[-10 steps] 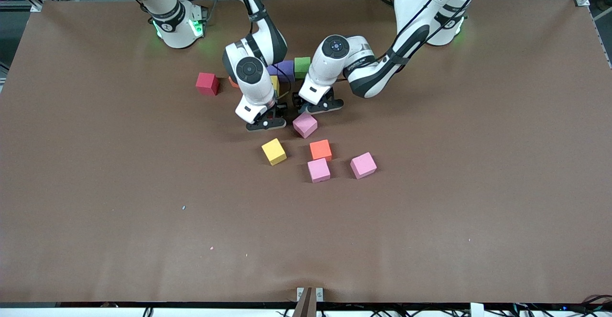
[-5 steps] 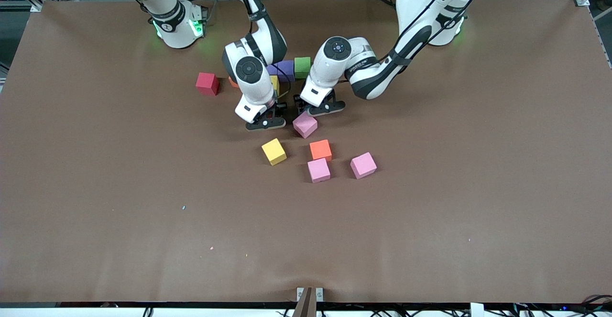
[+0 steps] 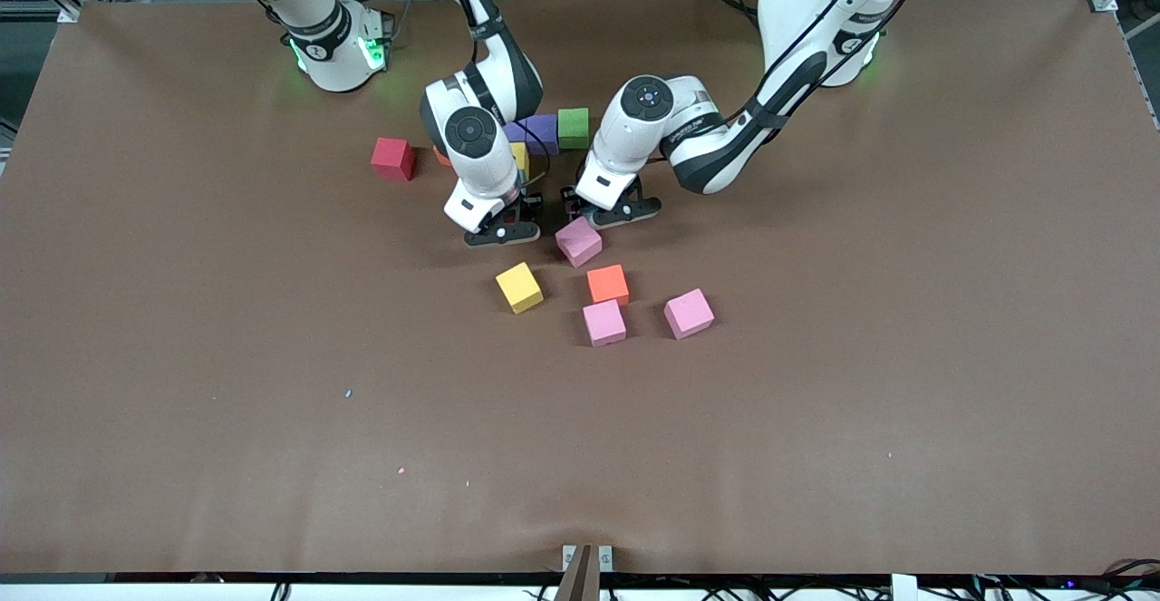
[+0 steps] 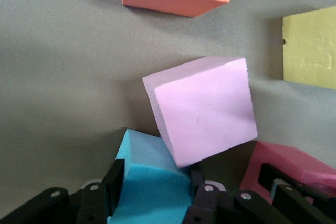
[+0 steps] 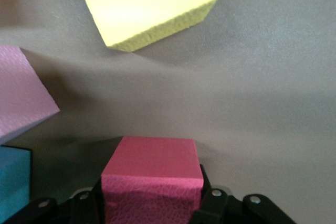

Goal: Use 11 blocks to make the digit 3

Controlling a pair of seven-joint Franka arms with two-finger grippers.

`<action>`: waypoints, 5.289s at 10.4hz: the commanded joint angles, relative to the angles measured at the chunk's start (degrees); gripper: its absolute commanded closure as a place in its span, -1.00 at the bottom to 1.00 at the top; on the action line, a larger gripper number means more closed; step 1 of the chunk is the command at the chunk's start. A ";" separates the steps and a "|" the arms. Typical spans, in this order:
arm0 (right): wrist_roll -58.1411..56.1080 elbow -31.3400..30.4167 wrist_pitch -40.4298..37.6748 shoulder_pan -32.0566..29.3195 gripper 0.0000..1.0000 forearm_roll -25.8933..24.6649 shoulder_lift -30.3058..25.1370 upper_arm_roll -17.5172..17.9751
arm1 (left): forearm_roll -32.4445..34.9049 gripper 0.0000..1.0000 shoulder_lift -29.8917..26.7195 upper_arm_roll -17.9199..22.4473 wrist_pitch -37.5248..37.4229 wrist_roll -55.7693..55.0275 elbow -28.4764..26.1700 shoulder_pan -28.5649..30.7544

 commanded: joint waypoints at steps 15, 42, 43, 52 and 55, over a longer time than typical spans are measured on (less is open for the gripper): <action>-7.21 21.44 -14.75 -7.21 -1.00 -0.29 2.95 -5.56 | 1.03 1.00 -2.88 -31.65 -23.81 -5.77 2.18 37.30; -12.33 26.22 -17.67 -7.83 0.64 1.37 8.68 -10.48 | 0.68 1.00 0.45 -35.82 -28.12 -46.51 7.97 36.83; -12.24 25.60 -17.59 -7.75 0.63 1.37 8.06 -11.36 | 1.28 1.00 0.54 -34.24 -28.03 -51.71 8.94 34.54; -13.11 17.79 -16.88 -6.96 0.63 1.20 2.79 -15.58 | 1.81 1.00 2.30 -15.07 -22.77 -84.07 17.31 8.07; -12.33 17.07 -16.89 -7.04 0.62 1.20 1.81 -15.58 | 7.83 1.00 1.87 -13.40 -22.50 -96.95 16.08 5.79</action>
